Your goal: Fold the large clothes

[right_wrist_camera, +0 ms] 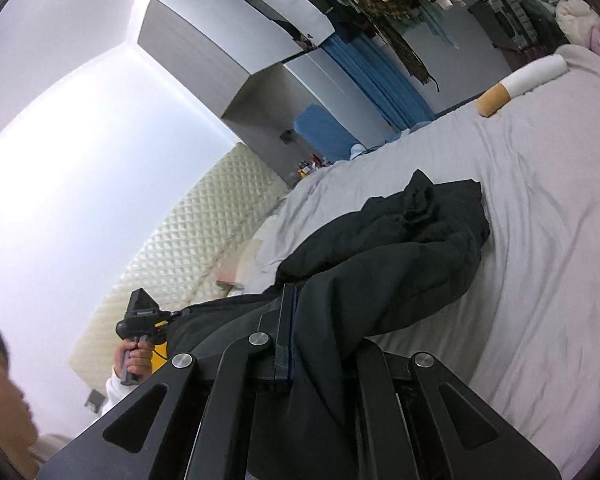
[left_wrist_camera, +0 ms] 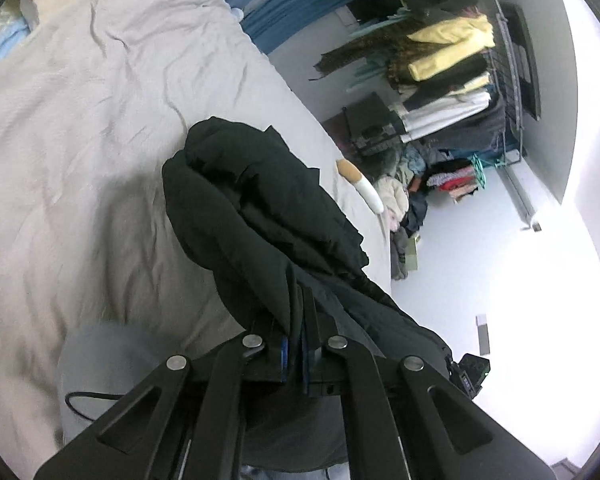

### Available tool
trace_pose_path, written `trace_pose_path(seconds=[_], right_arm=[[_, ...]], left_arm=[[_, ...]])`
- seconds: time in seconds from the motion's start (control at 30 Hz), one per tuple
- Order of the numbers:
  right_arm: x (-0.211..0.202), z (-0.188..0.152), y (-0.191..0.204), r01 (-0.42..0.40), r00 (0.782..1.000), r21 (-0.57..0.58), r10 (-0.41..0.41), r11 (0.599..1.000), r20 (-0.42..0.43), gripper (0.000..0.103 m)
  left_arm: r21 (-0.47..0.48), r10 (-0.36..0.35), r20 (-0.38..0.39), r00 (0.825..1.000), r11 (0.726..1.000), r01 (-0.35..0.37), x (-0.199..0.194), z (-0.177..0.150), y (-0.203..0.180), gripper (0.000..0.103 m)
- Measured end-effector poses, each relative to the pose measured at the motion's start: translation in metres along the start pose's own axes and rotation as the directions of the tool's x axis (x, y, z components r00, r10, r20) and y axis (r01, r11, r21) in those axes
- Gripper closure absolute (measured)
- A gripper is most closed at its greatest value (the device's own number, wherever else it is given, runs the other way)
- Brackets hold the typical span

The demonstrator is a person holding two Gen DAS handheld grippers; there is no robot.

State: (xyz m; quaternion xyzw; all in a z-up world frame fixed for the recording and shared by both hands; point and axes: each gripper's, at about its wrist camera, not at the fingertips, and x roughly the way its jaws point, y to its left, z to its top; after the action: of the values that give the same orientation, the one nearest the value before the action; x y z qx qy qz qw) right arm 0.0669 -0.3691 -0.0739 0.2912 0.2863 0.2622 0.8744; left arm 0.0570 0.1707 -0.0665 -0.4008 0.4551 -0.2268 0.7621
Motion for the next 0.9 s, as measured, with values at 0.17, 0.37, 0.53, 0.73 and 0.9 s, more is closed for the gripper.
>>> trace_pose_path(seconds=[0.17, 0.37, 0.53, 0.73, 0.9], right_arm=[[-0.041, -0.027, 0.018, -0.018, 0.999, 0.033, 0.017, 0.999, 0.034, 0.099], [-0.043, -0.021, 0.028, 0.005, 1.000, 0.041, -0.006, 0.999, 0.028, 0.099], [-0.025, 0.009, 0.025, 0.002, 0.999, 0.012, -0.002, 1.000, 0.042, 0.098], [0.016, 0.056, -0.010, 0.014, 0.999, 0.164, -0.021, 0.986, 0.038, 0.097], [0.060, 0.092, -0.047, 0.070, 0.996, 0.229, -0.079, 0.971, 0.030, 0.097]], left_arm=[[0.004, -0.028, 0.001, 1.000, 1.000, 0.028, -0.044, -0.040, -0.011, 0.102], [-0.009, -0.037, 0.025, 0.999, 0.999, 0.037, -0.062, -0.049, -0.018, 0.102], [-0.023, -0.038, 0.050, 0.998, 0.999, 0.039, -0.050, -0.020, -0.013, 0.102], [-0.096, 0.021, 0.054, 0.998, 0.995, -0.016, -0.009, 0.038, -0.002, 0.100], [-0.153, 0.098, 0.051, 0.994, 0.984, -0.089, 0.033, 0.090, 0.008, 0.100]])
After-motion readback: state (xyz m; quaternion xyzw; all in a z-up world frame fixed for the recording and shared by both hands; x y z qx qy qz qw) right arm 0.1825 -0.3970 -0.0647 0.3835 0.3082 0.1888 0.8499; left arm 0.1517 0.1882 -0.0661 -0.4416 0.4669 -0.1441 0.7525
